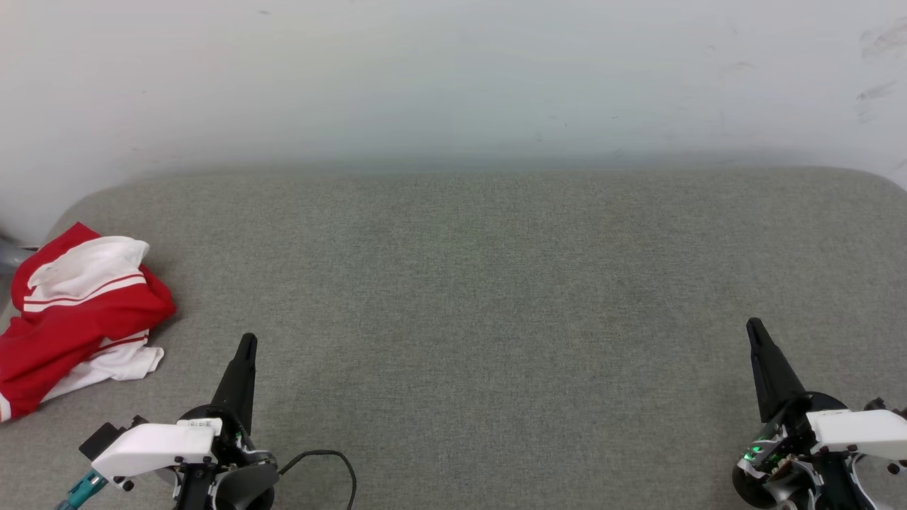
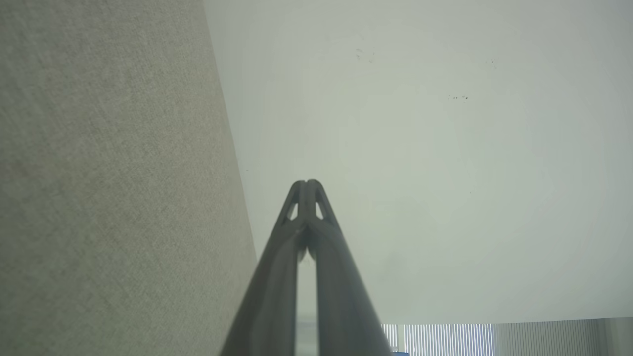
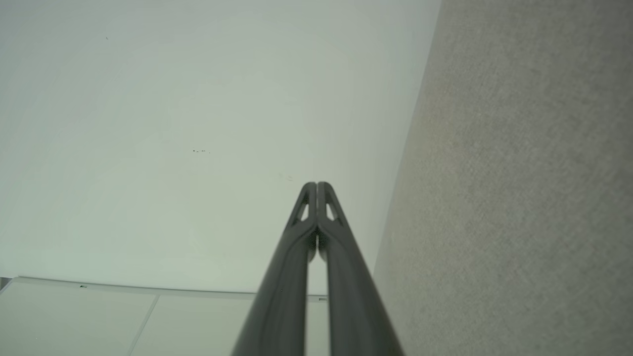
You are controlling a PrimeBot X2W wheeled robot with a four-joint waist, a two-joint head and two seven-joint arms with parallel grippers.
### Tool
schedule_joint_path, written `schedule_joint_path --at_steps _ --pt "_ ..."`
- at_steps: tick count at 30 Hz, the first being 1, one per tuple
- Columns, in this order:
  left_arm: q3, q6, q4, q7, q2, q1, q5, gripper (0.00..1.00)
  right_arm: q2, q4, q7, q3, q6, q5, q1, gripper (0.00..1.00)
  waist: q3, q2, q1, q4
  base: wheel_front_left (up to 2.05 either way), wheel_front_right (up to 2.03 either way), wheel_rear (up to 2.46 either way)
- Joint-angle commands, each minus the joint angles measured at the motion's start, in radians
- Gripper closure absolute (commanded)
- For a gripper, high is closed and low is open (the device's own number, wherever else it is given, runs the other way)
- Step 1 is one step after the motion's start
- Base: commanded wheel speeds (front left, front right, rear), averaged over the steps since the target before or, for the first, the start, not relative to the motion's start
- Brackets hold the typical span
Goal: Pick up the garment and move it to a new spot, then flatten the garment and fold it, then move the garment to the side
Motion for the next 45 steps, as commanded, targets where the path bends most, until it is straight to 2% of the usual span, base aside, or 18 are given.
schedule_joint_path --at_steps 1,9,10,18,26,34,45 --pt "0.002 -0.003 -0.001 -0.001 -0.001 -0.006 -0.001 1.0 0.004 0.0 0.001 0.001 0.0 -0.005 -0.011 1.0 0.0 0.0 0.0 0.0 0.0 0.0 0.0" --pt "0.002 -0.003 -0.001 -0.001 -0.001 -0.006 -0.001 1.0 0.004 0.0 0.001 0.001 0.0 -0.005 -0.011 1.0 0.0 0.0 0.0 0.0 0.0 0.0 0.0" --pt "0.0 0.0 0.0 -0.001 0.0 0.0 0.0 0.0 0.0 0.0 -0.001 0.0 0.0 -0.001 0.0 0.0 0.0 0.0 0.0 0.0 0.0 0.0 0.0" --pt "-0.007 0.001 0.017 -0.024 -0.003 0.031 0.016 0.0 0.001 0.023 -0.024 0.006 0.0 -0.021 0.035 0.0 0.001 0.0 0.0 0.0 0.0 0.0 0.0" --pt "0.01 0.007 -0.011 -0.064 -0.002 0.033 0.121 0.0 0.001 -0.007 -0.063 0.001 0.0 -0.116 0.042 0.0 0.001 0.0 0.0 0.0 0.0 0.0 0.0" --pt "0.009 0.036 -0.064 -0.1 -0.002 0.038 0.262 0.0 0.001 -0.053 -0.099 -0.002 0.0 -0.281 0.048 0.0 0.002 0.0 0.0 0.002 0.0 0.0 0.0" --pt "-0.026 0.105 -0.131 -0.144 -0.002 0.051 0.495 0.0 0.001 -0.135 -0.144 0.024 0.0 -0.538 0.059 0.0 0.004 0.0 0.0 0.002 0.0 0.0 0.0"
